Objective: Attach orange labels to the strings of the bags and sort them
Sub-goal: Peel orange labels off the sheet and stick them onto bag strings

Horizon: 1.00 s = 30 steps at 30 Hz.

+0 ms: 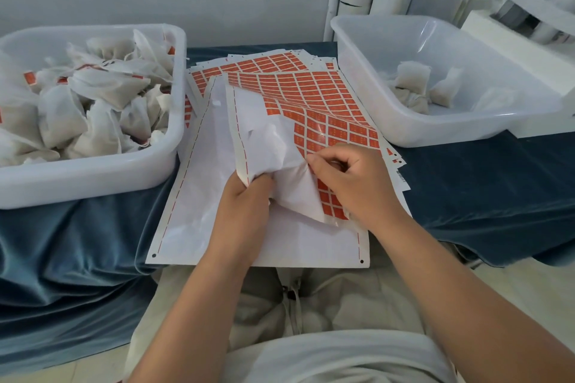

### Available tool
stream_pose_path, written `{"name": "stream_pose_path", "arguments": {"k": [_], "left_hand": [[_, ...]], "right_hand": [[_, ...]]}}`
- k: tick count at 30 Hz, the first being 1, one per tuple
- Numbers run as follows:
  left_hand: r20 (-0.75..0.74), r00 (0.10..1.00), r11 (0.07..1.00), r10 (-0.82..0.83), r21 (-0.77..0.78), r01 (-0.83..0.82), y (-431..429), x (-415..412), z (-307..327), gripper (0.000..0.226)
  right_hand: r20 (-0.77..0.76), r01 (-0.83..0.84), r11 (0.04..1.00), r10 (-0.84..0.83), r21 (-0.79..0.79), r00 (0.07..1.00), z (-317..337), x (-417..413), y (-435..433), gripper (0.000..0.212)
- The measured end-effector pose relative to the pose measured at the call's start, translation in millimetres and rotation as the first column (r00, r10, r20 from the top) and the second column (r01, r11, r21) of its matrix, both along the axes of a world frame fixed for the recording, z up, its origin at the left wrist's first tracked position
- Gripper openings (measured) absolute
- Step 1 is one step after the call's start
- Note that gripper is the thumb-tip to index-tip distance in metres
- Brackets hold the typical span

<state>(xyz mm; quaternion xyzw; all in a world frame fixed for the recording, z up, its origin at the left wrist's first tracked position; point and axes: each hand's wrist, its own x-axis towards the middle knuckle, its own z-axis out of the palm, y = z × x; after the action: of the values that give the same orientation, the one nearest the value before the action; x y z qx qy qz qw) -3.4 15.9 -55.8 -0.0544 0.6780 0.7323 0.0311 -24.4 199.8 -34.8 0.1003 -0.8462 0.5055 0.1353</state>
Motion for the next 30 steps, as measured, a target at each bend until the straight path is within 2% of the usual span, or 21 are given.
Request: {"name": "stream_pose_path", "arguments": {"k": [6, 10, 16, 19, 23, 25, 27, 28, 29, 30], "left_hand": [[0.047, 0.998, 0.999, 0.029, 0.038, -0.031, -1.9, -0.7, -2.3, 0.037], [0.043, 0.999, 0.998, 0.031, 0.046, -0.033, -0.7, -0.5, 0.3, 0.038], [0.057, 0.998, 0.995, 0.032, 0.088, -0.037, -1.4, 1.5, 6.8, 0.038], [0.047, 0.997, 0.992, 0.055, 0.110, -0.059, -5.5, 1.9, 12.9, 0.037], [0.036, 0.983, 0.978, 0.179, 0.099, -0.182, -10.6, 0.5, 17.0, 0.039], [-0.022, 0.962, 0.962, 0.272, 0.025, -0.271, -9.6, 1.0, 19.8, 0.053], [-0.178, 0.914, 0.912, 0.366, -0.126, -0.390, -6.8, 4.1, 21.9, 0.085], [-0.285, 0.874, 0.850, 0.394, -0.248, -0.464, -4.3, 5.7, 21.3, 0.095], [-0.406, 0.824, 0.757, 0.395, -0.365, -0.542, -0.4, 8.1, 20.7, 0.094], [-0.516, 0.770, 0.656, 0.376, -0.439, -0.614, 5.1, 11.4, 21.1, 0.083]], "right_hand": [[0.000, 0.026, 1.000, -0.026, 0.004, 1.000, -1.2, -0.1, -1.1, 0.018], [0.012, 0.012, 1.000, -0.012, 0.024, 1.000, 0.3, 1.2, -2.3, 0.008], [0.095, 0.034, 0.999, -0.030, -0.041, 0.995, 4.4, -0.2, 1.6, 0.015], [0.202, 0.148, 0.964, -0.104, -0.220, 0.974, 9.3, -0.9, 5.7, 0.013], [0.303, 0.267, 0.849, -0.133, -0.457, 0.943, 27.4, 0.6, 16.1, 0.022], [0.285, 0.284, 0.826, -0.157, -0.487, 0.945, 35.3, 2.3, 19.7, 0.025], [0.264, 0.281, 0.818, -0.164, -0.503, 0.951, 40.1, 4.0, 20.9, 0.024], [0.263, 0.270, 0.809, -0.148, -0.522, 0.953, 41.5, 5.1, 20.3, 0.023], [0.269, 0.252, 0.796, -0.117, -0.550, 0.956, 42.3, 6.4, 19.5, 0.021], [0.278, 0.231, 0.782, -0.078, -0.579, 0.957, 42.3, 7.6, 18.0, 0.020]]}}
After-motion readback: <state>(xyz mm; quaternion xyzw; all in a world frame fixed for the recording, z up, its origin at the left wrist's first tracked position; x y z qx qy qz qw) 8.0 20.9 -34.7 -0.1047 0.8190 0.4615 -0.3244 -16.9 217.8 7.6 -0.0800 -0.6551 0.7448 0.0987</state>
